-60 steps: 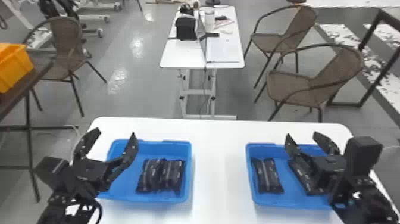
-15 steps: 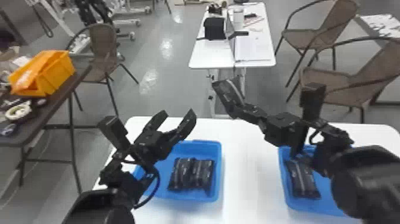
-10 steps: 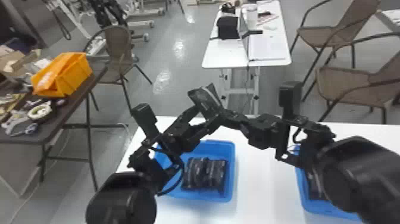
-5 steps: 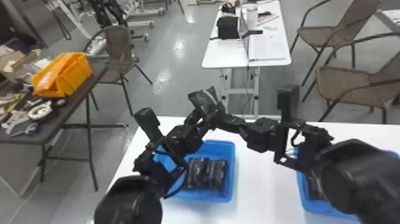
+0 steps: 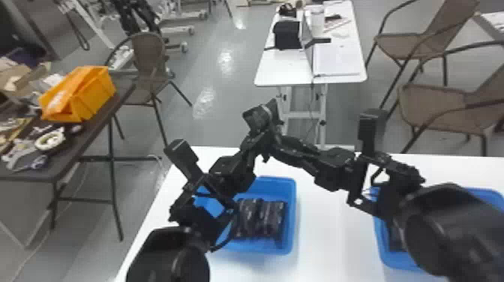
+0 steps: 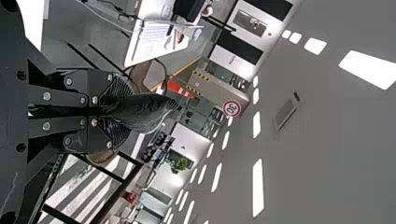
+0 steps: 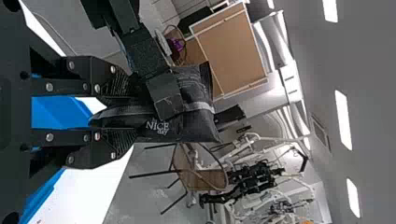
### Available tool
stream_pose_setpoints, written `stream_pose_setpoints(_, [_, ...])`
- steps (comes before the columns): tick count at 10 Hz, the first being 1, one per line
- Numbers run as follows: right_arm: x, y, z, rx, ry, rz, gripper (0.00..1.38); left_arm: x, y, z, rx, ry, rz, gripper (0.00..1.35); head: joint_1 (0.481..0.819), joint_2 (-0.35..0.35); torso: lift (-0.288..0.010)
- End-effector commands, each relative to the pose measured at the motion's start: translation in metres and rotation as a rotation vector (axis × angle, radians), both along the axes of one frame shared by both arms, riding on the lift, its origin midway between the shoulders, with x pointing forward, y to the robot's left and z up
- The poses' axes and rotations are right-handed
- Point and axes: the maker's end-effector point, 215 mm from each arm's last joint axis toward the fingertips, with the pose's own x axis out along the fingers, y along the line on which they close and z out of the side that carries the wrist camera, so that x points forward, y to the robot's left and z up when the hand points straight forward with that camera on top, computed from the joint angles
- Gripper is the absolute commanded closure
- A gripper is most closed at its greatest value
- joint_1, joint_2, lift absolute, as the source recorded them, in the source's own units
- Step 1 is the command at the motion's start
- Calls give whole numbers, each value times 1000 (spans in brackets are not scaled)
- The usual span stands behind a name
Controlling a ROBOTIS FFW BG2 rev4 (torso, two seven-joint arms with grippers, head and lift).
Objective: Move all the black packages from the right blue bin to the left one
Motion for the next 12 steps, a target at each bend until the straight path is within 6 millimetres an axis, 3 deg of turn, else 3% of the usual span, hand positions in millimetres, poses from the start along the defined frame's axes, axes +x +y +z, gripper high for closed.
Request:
stream_pose_setpoints(1, [18, -38, 17, -42, -117, -107, -2, 0, 28, -11, 84, -3, 70, 1216, 695, 222, 0])
stream_pose_setpoints(2, [24, -70, 15, -57, -144, -188, 125, -4, 55, -30, 236, 0, 137, 1216, 695, 214, 0])
stream_pose_setpoints(4, [19, -125, -6, -85, -137, -305, 308, -26, 83, -85, 553, 15, 183, 1216, 695, 197, 0])
stream_pose_setpoints(6, [11, -155, -24, -107, -110, -361, 349, -44, 95, -106, 751, -42, 184, 1216, 695, 180, 0])
stream_pose_setpoints(7, [10, -159, -25, -109, -107, -368, 349, -46, 96, -113, 722, -27, 186, 1210, 695, 172, 0])
stream_pose_setpoints(8, [12, -160, -24, -109, -110, -371, 348, -45, 100, -110, 701, -32, 202, 900, 695, 166, 0])
stream_pose_setpoints(9, [12, -159, -23, -110, -112, -370, 348, -44, 103, -108, 640, -22, 218, 306, 695, 165, 0])
stream_pose_setpoints(10, [13, -164, -20, -122, -128, -379, 348, -43, 104, -100, 587, -34, 231, 2, 695, 167, 0])
stream_pose_setpoints(12, [14, -187, -20, -158, -143, -419, 349, -42, 97, -64, 493, -115, 255, 217, 695, 162, 0])
